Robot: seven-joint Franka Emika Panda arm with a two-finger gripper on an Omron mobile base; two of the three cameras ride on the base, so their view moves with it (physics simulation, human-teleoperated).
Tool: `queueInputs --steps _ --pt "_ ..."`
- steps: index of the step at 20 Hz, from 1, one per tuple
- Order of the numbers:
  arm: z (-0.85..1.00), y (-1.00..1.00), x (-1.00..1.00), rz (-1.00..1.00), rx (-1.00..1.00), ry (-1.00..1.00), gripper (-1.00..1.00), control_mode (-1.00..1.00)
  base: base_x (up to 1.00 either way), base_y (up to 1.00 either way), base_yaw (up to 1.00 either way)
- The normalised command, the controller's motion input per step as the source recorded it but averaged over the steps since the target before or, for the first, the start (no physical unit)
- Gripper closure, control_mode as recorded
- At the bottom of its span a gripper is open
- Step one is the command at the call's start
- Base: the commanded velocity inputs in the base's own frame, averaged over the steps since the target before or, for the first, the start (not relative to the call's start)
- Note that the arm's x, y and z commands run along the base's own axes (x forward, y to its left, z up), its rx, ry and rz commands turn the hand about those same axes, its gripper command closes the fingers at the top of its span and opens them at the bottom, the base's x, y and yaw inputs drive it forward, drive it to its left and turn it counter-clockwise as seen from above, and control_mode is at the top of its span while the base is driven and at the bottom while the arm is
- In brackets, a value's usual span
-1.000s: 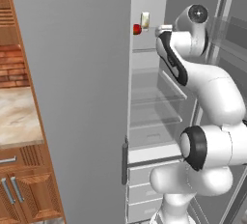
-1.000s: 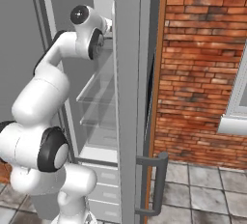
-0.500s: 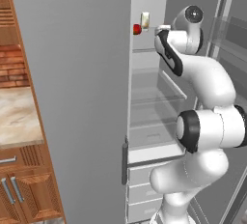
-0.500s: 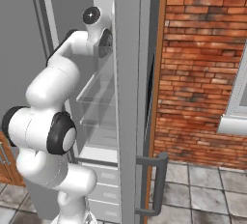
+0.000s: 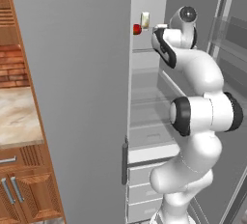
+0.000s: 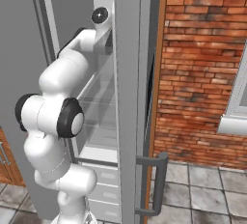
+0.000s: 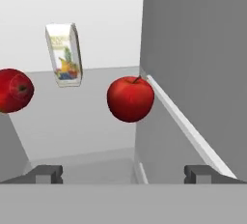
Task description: Pick the apple and mango from the fridge and place them on the plate next to the blender to make a fruit smoothie.
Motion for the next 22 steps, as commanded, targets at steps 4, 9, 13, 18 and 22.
queueInputs --steps 4,9,13,18,22 --pt "0.00 -0.18 0.54 -0.01 0.03 0.00 -1.00 -1.00 0.00 0.00 0.00" --pt "-0.09 -0.05 0.62 -0.02 0.02 0.02 -1.00 -1.00 0.00 0.00 0.00" --pt "-0.13 -0.02 0.59 -0.02 0.02 0.03 -1.00 -1.00 0.00 0.00 0.00" --pt "-0.13 -0.05 0.54 -0.02 0.02 0.02 -1.00 -1.00 0.00 0.00 0.00" --pt "-0.03 -0.07 0.53 -0.02 0.02 0.01 1.00 -1.00 0.00 0.00 0.00"
